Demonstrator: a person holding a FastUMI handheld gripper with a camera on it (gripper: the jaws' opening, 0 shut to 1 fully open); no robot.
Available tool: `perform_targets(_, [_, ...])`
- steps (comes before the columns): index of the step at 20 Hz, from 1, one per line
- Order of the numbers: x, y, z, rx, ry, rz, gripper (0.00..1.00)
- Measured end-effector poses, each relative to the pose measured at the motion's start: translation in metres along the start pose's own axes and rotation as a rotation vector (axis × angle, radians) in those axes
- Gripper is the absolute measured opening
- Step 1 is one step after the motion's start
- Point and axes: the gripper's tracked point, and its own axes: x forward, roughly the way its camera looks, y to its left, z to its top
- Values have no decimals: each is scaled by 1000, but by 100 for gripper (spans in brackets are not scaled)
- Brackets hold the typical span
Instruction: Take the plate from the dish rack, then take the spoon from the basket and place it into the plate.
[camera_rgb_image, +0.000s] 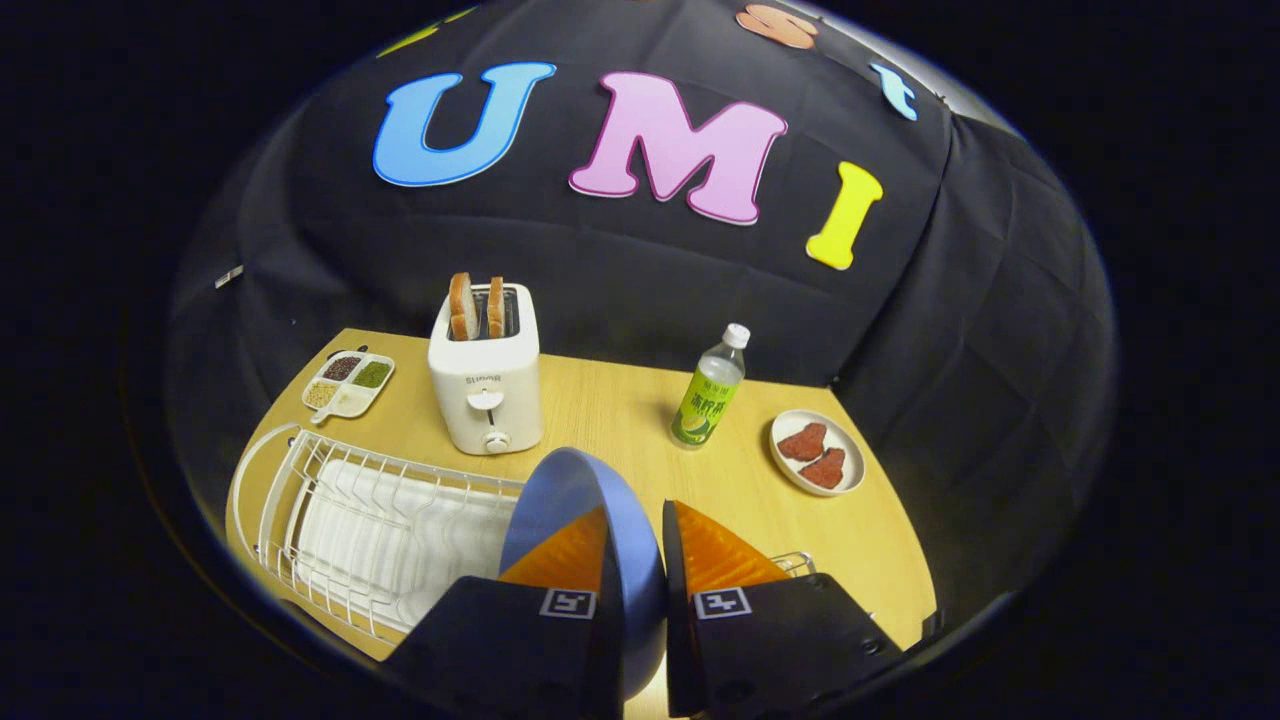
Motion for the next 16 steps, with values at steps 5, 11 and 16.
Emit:
perform_targets(5, [-19,-26,-1,75,0,114,20])
perform_targets(11, [-73,-78,-25,179,-23,256,20])
perform_targets(16, [-115,-126,-96,206,29,295,20])
